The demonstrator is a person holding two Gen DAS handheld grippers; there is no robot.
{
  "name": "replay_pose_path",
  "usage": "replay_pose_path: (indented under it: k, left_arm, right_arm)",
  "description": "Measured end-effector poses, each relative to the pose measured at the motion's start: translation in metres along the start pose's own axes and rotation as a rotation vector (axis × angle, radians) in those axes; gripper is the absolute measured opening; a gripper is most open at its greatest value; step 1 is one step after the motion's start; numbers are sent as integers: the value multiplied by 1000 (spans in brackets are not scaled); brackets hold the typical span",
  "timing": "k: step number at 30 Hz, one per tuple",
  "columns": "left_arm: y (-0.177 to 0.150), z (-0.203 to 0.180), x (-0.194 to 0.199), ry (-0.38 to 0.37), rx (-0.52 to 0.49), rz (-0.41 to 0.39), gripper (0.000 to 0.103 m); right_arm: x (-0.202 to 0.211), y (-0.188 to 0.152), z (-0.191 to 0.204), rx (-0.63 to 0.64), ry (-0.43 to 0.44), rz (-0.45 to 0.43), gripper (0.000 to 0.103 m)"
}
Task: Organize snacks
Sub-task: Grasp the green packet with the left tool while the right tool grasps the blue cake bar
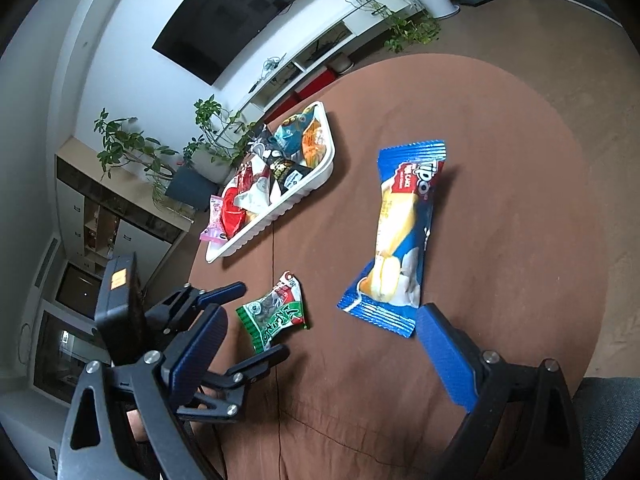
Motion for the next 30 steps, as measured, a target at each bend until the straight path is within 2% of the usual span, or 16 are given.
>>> replay_pose_path:
  k: [1, 3, 7, 13, 18, 24, 30]
  left_arm:
    - [0, 0, -3, -2, -4, 13, 84]
    - [-3, 0, -9, -9, -5, 41, 68]
    - [-2, 9, -17, -14, 31, 57, 63]
    - [4, 12, -21, -31, 51, 67, 53]
    - [10, 15, -21, -50, 80, 71, 33]
    - [15, 17, -23, -65, 114, 62, 25]
    - [6, 16, -18, -90, 164, 45, 24]
  right_arm:
    - [0, 0, -1, -5, -2, 2, 97]
    - [1, -1, -4, -11, -3, 3, 97]
    - [0, -2, -6, -8, -14, 11, 97]
    - [-9, 4, -13, 11, -90, 41, 97]
    - [-21, 14, -25, 47, -189, 76, 97]
    - [-35, 23, -43, 66, -259, 110, 91]
    - [-36, 24, -44, 123, -328, 136, 88]
Point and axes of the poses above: each gripper's, at about its wrist camera, not at the fingertips, and x roughly against the way its jaws point, z to its left, y to its top, the point moved 10 cm from there along -x, roughly the way its jaws point, and after that the axes turned 14 degrees about y, right-handed, at the moved point
